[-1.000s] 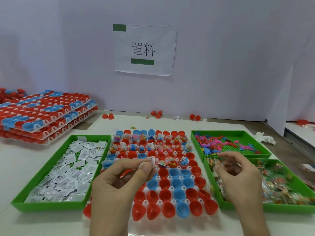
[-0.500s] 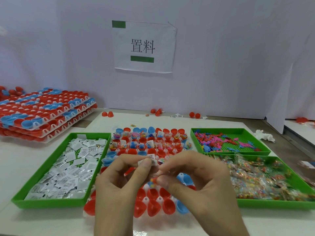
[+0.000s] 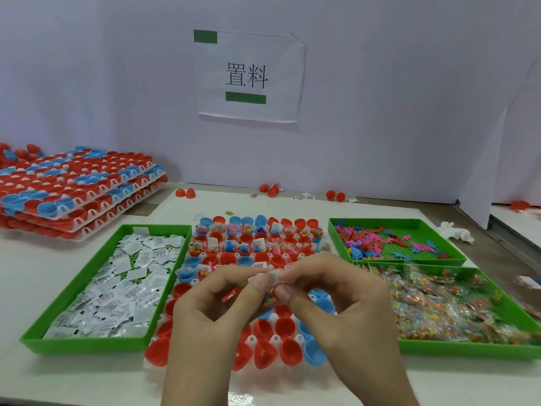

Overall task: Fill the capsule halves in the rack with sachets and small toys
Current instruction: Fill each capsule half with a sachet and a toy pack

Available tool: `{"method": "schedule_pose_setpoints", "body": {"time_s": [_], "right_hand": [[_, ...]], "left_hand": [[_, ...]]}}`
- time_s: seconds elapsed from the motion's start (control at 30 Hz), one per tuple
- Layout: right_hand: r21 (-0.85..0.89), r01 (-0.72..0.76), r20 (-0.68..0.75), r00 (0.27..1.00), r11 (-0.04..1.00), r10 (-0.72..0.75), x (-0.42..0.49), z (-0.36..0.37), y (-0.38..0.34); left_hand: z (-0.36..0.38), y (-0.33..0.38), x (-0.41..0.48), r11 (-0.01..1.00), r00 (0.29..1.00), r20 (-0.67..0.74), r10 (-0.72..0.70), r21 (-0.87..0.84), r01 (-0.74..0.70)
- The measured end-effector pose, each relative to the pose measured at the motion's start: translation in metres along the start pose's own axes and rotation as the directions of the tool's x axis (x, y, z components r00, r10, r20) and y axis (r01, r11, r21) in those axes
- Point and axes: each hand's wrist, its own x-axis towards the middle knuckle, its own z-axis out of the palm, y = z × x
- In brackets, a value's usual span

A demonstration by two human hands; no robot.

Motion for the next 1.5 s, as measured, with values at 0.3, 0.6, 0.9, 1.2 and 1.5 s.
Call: {"method": "schedule_pose_setpoints", "body": {"time_s": [0.3,0.6,0.9,1.2,1.5], "right_hand": [[0.021,0.008,-0.032,0.999,1.0,-0.007,0.0,0.0,0.002],[-0.046,0.141,0.017,0.99,0.989,-0.14,-0.001,0.003,-0.002],[0.104,0.131,0.067,0.988,0.986,-0.138,-0.001,-0.002,-0.005],[-0.019,0.075,0.021,0.997,0.997,-0.074,0.001,0.0,0.003],[-0.069,-0.074,0.082,0.993,0.995,0.08,0.0,-0.005,0.008]], "left_hand": [[-0.002,0.004,-0.001,0.999,0.998,0.06,0.0,0.038,-0.002],[-0.004,0.006,-0.002,0.998,0.999,-0.027,-0.039,-0.044,0.038],[-0.005,0.005,-0.002,0.996,0.997,-0.015,-0.072,-0.052,0.071],[-0.007,0.004,-0.002,0.998,0.998,0.058,-0.039,0.054,0.035],[-0.008,0.01,-0.002,0.986,0.99,0.133,-0.054,0.162,0.032]]}}
